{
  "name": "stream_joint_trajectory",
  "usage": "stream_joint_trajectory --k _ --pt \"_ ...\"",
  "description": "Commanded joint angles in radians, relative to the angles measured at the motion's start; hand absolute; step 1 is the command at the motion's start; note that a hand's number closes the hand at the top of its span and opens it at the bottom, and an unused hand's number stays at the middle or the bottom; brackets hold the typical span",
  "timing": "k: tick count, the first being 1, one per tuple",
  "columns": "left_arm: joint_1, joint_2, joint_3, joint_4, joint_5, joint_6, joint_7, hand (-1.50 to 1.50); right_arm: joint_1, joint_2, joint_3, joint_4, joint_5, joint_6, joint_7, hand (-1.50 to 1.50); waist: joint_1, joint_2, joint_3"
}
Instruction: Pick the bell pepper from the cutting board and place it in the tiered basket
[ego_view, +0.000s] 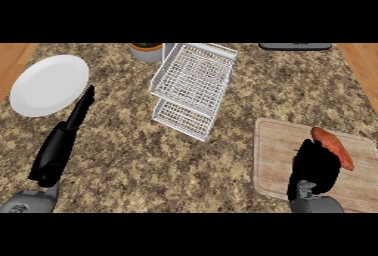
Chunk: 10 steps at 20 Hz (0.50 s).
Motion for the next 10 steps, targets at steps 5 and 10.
stream_joint_trajectory --k 5,10 --pt "-0.004 -0.031 0.039 -0.012 -0.014 -0.034 0.013 0.0 0.031 -0.024 0.079 -0.021 0.033 -0.072 -0.07 1.5 0.001 0.003 0.006" --pt "-0.039 -0.065 0.014 -0.033 -0.061 -0.02 0.086 0.0 0.027 -0.02 0.145 -0.035 0.099 -0.141 -0.071 1.5 0.0 0.002 0.006"
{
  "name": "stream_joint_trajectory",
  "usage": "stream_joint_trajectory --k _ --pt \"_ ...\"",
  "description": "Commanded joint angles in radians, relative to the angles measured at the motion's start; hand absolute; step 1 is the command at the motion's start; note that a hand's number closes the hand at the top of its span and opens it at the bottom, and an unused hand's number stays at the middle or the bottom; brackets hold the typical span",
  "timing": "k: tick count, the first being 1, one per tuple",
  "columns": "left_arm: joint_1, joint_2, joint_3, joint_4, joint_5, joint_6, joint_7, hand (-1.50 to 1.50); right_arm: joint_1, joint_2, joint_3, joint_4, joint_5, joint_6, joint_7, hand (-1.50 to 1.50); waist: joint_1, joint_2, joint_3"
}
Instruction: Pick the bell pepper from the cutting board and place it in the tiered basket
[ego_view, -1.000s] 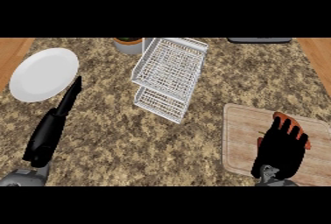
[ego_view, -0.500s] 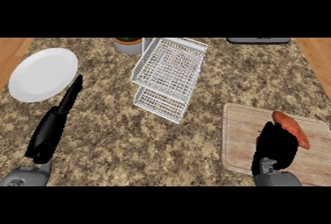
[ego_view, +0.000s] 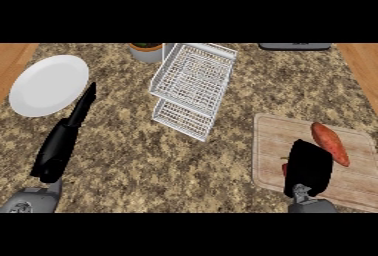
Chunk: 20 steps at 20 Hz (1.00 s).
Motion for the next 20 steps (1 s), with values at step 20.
stream_joint_trajectory --k 20 --pt "0.052 -0.025 0.04 -0.032 -0.021 -0.024 0.0 0.0 -0.099 -0.225 -0.508 -0.345 -0.786 0.15 -0.451 1.5 -0.017 -0.002 0.006"
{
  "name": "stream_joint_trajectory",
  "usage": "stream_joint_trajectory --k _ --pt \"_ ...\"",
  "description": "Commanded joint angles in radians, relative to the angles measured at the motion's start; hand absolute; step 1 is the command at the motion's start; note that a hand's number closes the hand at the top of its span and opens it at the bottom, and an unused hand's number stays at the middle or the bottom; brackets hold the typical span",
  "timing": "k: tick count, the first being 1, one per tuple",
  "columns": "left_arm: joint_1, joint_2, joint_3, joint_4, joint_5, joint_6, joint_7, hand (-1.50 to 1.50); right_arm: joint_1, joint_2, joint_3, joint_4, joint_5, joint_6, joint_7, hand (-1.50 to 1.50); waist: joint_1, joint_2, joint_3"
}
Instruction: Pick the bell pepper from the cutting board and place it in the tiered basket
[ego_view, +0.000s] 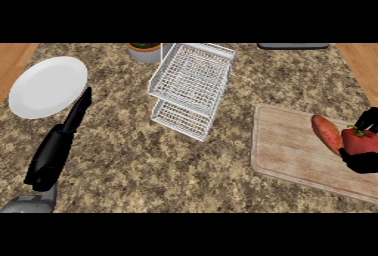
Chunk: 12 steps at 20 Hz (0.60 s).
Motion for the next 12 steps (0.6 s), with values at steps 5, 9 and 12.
stream_joint_trajectory --k 5,9,12 --pt "-0.042 0.001 0.022 -0.018 0.0 -0.023 0.046 0.0 -0.161 -0.058 -0.026 -0.202 -0.163 0.182 0.057 1.5 0.01 0.003 -0.001" --pt "0.068 -0.04 -0.025 -0.068 -0.052 0.012 -0.009 0.0 -0.285 -0.073 -0.079 -0.22 -0.269 0.243 0.129 1.5 0.018 0.003 0.0" --pt "0.0 -0.057 -0.021 0.062 -0.061 0.01 -0.067 0.0 -0.405 -0.034 0.002 -0.256 -0.259 0.25 0.24 1.5 0.014 0.005 -0.001"
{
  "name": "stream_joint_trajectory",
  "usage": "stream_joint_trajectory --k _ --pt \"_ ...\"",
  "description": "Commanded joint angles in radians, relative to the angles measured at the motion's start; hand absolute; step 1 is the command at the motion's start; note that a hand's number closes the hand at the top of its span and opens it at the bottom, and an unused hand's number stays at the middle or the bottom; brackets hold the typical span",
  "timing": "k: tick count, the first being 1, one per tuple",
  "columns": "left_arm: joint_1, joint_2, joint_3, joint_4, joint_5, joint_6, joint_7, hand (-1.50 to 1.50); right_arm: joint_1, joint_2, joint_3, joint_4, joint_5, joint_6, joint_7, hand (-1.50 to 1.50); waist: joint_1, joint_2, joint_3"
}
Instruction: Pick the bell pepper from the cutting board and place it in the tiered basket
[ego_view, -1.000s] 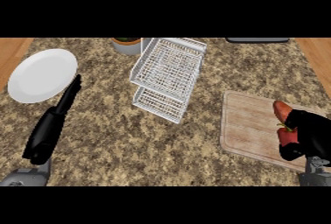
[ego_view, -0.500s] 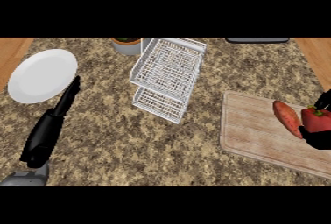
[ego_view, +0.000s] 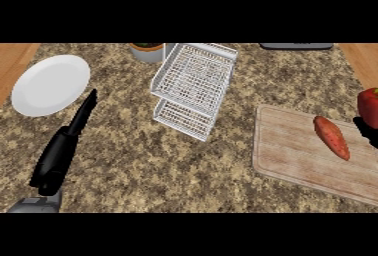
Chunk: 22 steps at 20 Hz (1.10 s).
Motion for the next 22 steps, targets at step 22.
stream_joint_trajectory --k 22 --pt "-0.048 -0.044 0.015 0.052 -0.032 -0.032 -0.017 0.0 -0.812 0.281 0.216 0.815 0.115 -0.276 0.282 1.5 0.021 0.008 0.0"
